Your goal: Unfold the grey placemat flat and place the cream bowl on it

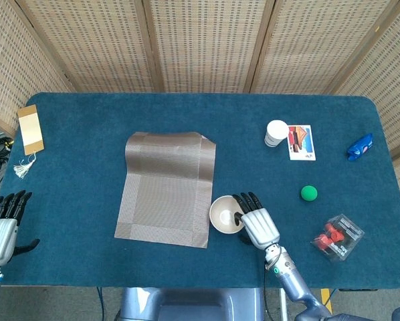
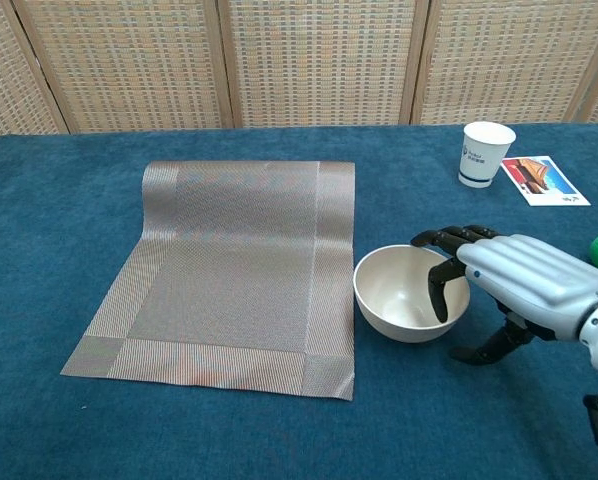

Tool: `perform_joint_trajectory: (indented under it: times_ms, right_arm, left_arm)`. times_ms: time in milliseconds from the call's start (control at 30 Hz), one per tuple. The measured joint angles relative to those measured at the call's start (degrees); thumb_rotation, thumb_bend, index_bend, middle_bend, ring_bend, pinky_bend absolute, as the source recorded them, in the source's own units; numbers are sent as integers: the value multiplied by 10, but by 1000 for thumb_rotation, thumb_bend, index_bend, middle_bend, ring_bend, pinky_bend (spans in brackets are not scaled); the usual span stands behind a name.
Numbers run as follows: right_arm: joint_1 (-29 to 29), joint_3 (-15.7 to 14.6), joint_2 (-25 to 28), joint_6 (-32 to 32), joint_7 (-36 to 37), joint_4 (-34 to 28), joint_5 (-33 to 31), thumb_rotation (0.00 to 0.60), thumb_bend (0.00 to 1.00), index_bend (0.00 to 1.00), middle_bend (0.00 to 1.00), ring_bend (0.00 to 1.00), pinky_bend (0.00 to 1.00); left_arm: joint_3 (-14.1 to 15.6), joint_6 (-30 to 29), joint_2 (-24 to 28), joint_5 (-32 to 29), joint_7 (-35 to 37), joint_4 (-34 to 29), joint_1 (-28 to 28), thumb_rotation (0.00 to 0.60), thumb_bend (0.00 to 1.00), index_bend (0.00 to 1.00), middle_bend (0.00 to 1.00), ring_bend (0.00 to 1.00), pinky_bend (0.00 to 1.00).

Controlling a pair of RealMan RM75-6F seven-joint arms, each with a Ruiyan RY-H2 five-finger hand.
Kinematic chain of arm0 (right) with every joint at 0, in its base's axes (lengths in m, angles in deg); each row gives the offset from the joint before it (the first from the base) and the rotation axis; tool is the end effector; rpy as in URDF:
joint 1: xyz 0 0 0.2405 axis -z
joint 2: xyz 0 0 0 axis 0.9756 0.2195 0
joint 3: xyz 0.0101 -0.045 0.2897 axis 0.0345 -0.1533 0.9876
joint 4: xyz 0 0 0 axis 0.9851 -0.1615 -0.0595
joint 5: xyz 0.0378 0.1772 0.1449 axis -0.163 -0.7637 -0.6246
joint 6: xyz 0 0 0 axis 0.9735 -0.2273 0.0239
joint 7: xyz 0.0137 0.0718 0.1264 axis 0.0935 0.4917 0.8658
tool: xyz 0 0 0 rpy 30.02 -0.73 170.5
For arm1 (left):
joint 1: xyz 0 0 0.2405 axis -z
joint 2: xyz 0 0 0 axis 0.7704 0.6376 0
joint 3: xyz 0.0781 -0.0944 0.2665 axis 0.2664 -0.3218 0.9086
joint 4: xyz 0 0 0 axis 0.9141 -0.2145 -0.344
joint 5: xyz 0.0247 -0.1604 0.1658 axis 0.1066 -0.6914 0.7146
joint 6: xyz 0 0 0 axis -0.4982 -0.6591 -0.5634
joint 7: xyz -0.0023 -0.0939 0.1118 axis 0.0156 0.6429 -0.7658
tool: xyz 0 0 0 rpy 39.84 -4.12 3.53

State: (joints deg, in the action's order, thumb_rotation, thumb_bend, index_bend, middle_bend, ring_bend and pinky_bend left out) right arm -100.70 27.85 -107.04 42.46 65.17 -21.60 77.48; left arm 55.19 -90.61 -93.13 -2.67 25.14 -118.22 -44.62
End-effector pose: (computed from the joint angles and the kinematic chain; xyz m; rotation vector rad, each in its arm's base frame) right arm -0.2228 -0.2684 -0.0826 1.8446 -0.9226 0.9683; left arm -0.3614 0.1810 0.1196 -1.4107 -0.9272 -0.7350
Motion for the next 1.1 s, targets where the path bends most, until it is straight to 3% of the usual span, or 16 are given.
perform_joint_trajectory:
  times_ms: [467,900,1100]
  right_arm:
    - [-16,12,-2,14,7,25,-9,600,425,681,213,7,92]
    - [-16,9,7,27,9,30,-17,600,607,705,232,18,105]
    - [-19,15,5,37,7,38,-18,600,605,709,233,24,107]
  left_arm:
    - [-8,18,-7,-10,-1,9,5,600,91,0,0,0,0]
    - [-10,18,-7,-7,-1,8,4,600,91,0,0,0,0]
    - [-11,17,-6,-7,2,8,3,600,91,0,0,0,0]
